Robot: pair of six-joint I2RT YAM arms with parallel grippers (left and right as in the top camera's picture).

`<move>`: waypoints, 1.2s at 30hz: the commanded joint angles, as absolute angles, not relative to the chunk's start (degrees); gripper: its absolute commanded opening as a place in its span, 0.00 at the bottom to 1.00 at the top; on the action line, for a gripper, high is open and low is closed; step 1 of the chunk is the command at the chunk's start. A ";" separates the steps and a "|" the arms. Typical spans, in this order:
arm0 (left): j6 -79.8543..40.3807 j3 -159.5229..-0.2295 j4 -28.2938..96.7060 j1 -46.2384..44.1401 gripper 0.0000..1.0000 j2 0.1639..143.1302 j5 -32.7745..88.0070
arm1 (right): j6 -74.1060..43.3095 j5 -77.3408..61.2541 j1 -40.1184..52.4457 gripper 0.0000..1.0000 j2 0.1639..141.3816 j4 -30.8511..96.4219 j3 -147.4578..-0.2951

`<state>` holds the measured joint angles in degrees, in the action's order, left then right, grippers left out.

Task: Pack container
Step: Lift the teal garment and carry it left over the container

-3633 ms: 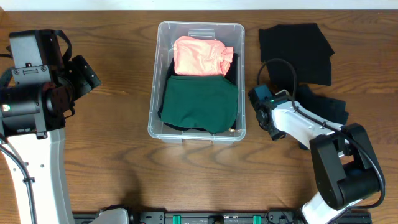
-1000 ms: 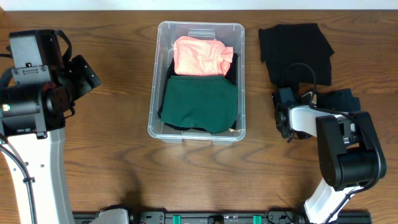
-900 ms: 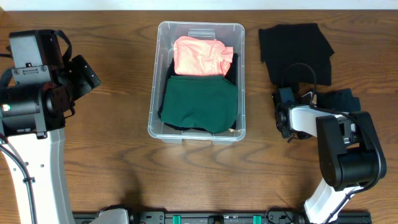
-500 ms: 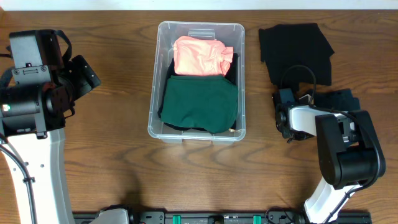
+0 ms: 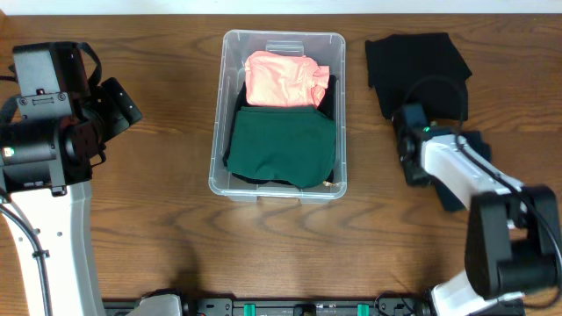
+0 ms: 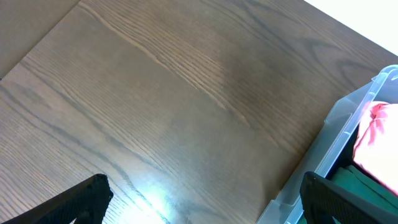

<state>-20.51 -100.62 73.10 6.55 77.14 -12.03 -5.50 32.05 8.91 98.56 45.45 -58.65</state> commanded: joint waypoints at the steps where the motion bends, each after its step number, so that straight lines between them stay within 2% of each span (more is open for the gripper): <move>1: -19.53 -100.84 73.10 6.83 0.98 77.38 -12.69 | -5.10 28.95 10.39 0.01 94.11 47.48 -66.22; 6: -19.55 -100.84 73.10 6.83 0.98 77.38 -12.71 | -0.86 29.10 13.34 0.01 93.34 51.11 -78.78; 14: -19.53 -100.84 73.10 6.83 0.98 77.38 -12.71 | 7.42 29.10 21.41 0.01 93.34 46.37 -94.26; 21: -19.53 -100.84 73.10 6.83 0.98 77.38 -12.71 | 13.58 28.51 29.02 0.01 95.13 28.93 -95.50; 27: -19.53 -100.84 73.10 6.83 0.98 77.38 -12.69 | 16.86 26.48 33.04 0.01 103.83 17.96 -95.50; 36: -19.53 -100.84 73.10 6.83 0.98 77.38 -12.71 | 16.78 25.39 38.94 0.01 119.35 18.28 -95.50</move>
